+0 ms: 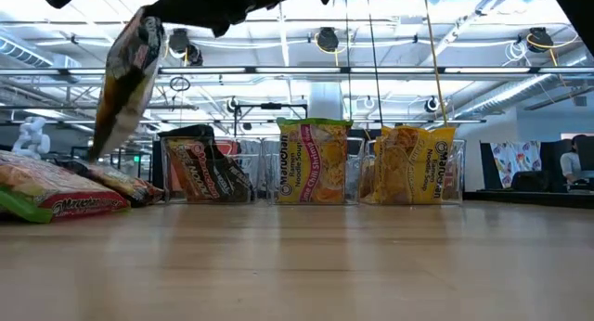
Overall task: Sort Maruchan noodles
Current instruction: Put the black noodle pack into the left transparent bin
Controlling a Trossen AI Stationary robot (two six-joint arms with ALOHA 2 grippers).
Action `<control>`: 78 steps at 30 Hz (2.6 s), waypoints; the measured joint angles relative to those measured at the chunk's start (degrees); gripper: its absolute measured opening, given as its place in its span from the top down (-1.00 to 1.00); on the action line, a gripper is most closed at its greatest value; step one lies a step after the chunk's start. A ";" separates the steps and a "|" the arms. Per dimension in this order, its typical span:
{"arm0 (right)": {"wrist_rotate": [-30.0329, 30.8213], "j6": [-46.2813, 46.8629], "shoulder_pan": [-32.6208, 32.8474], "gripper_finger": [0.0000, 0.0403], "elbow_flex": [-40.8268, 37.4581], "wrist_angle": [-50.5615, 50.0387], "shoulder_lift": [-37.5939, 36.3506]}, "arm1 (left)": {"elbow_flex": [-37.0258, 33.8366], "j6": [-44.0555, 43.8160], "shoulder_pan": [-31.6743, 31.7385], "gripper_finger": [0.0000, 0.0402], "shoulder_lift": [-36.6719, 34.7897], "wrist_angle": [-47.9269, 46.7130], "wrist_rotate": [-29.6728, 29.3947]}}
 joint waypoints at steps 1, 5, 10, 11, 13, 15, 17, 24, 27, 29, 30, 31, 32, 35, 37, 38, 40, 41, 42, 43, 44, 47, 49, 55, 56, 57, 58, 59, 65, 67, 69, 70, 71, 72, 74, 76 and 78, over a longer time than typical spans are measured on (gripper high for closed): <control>0.00 0.01 -0.56 1.00 0.00 -0.01 -0.38 | 0.00 -0.01 0.00 0.86 0.02 0.04 0.00; 2.00 -0.04 -2.86 1.00 0.00 0.06 -2.27 | 0.00 -0.01 0.00 0.86 0.00 0.03 -0.02; 2.85 0.00 -6.52 1.00 0.00 0.36 -4.98 | 0.00 0.56 0.00 0.86 0.02 0.00 -0.02; 2.86 0.00 -7.25 1.00 0.00 0.48 -5.65 | 0.00 0.56 -0.02 0.86 0.00 -0.03 -0.02; 2.69 -0.04 -8.72 1.00 0.02 0.76 -6.64 | 0.00 0.56 0.00 0.86 0.00 -0.02 -0.02; 2.64 0.02 -10.40 1.00 0.02 1.43 -7.55 | 0.00 0.56 0.00 0.86 0.02 0.00 -0.02; 2.64 0.09 -12.14 1.00 0.02 2.50 -8.02 | 0.00 0.56 -0.02 0.86 0.00 0.00 -0.02; 2.45 0.58 -17.49 1.00 0.04 2.23 -8.32 | 0.00 1.31 0.00 0.86 0.00 -0.02 -0.07; 2.16 0.50 -19.66 1.00 0.04 2.43 -8.31 | 0.00 2.21 -0.01 0.86 0.02 -0.03 -0.09; 0.63 0.50 -21.33 1.00 0.04 2.90 -8.33 | 0.00 3.02 0.00 0.86 0.02 -0.02 -0.09; -0.30 0.71 -22.18 1.00 0.04 3.08 -8.33 | 0.00 3.31 0.00 0.86 0.01 -0.04 -0.08; -1.05 1.10 -22.91 1.00 0.04 3.36 -8.31 | 0.00 3.55 0.00 0.86 0.00 -0.06 -0.09; -1.87 1.31 -23.55 1.00 0.04 3.69 -8.01 | 0.00 3.74 -0.02 0.86 0.02 -0.08 -0.09; -2.39 1.44 -25.20 1.00 0.07 5.02 -6.86 | 0.00 4.75 -0.01 0.86 0.02 -0.14 -0.09; -3.90 1.45 -26.33 1.00 0.07 6.29 -5.61 | 0.00 5.06 0.00 0.86 0.00 -0.21 -0.11; -5.07 1.54 -26.92 1.00 0.07 6.70 -4.96 | 0.00 5.08 -0.01 0.86 0.01 -0.50 -0.11; -6.29 2.08 -27.98 1.00 0.07 7.99 -3.60 | 0.00 5.07 -0.01 0.86 0.02 -1.06 -0.13; -6.64 2.10 -28.47 1.00 0.07 8.60 -2.79 | 0.00 5.08 -0.02 0.86 0.02 -1.11 -0.13; -6.64 2.11 -28.83 1.00 0.07 9.53 -1.94 | 0.00 5.06 -0.01 0.86 0.02 -1.34 -0.13; -6.64 2.11 -29.29 1.00 0.07 10.00 -1.11 | 0.00 5.08 -0.02 0.86 0.00 -1.47 -0.13; -6.64 2.12 -29.65 1.00 0.07 10.18 -0.13 | 0.00 5.18 0.00 0.86 0.02 -1.49 -0.13; -8.36 2.23 -30.61 1.00 0.07 11.74 2.90 | -0.01 6.57 0.00 0.86 0.01 -2.33 -0.19; -9.66 3.35 -31.34 1.00 0.07 13.29 4.84 | 0.00 7.26 0.00 0.86 0.02 -2.45 -0.22; -9.64 3.82 -33.27 1.00 0.04 13.64 9.36 | -0.02 8.22 -0.01 0.86 0.00 -2.41 -0.54; -9.66 3.98 -33.61 1.00 0.02 13.06 9.64 | -0.02 8.23 0.00 0.86 0.01 -2.41 -0.57; -9.68 4.00 -33.90 1.00 0.02 12.49 9.84 | -0.02 8.21 0.00 0.86 0.00 -2.41 -0.57; -9.68 4.02 -34.21 1.00 0.02 12.11 9.86 | -0.02 8.25 0.00 0.86 0.01 -2.39 -0.59; -9.72 4.02 -34.43 1.00 0.02 11.52 9.82 | 0.00 8.32 -0.02 0.86 0.00 -2.39 -0.59; -14.80 5.18 -34.80 1.00 0.02 10.65 9.81 | -0.02 9.13 -0.01 0.86 0.00 -2.37 -0.64; -16.22 4.98 -34.23 1.00 0.04 9.69 9.79 | -0.02 9.13 -0.02 0.86 0.00 -2.37 -0.63; -16.84 3.72 -33.36 1.00 0.04 7.95 9.79 | -0.01 9.13 0.00 0.86 0.01 -2.37 -0.66; -16.92 3.20 -32.86 1.00 0.04 7.51 9.79 | -0.02 9.13 0.00 0.86 0.01 -2.37 -0.64; -16.94 2.73 -32.38 1.00 0.04 7.36 9.79 | -0.01 9.13 0.00 0.86 0.01 -2.37 -0.64; -16.98 2.24 -31.91 1.00 0.04 7.36 9.79 | -0.01 9.13 -0.02 0.86 0.02 -2.37 -0.63; -16.98 1.50 -31.07 1.00 0.04 7.35 9.79 | -0.02 9.12 0.00 0.86 0.00 -2.37 -0.65; -17.00 0.73 -30.30 1.00 0.04 6.75 9.79 | -0.02 9.11 -0.01 0.86 0.00 -2.37 -0.63; -16.98 -0.12 -29.59 1.00 0.04 5.87 9.79 | -0.02 9.07 -0.02 0.86 0.02 -2.35 -0.63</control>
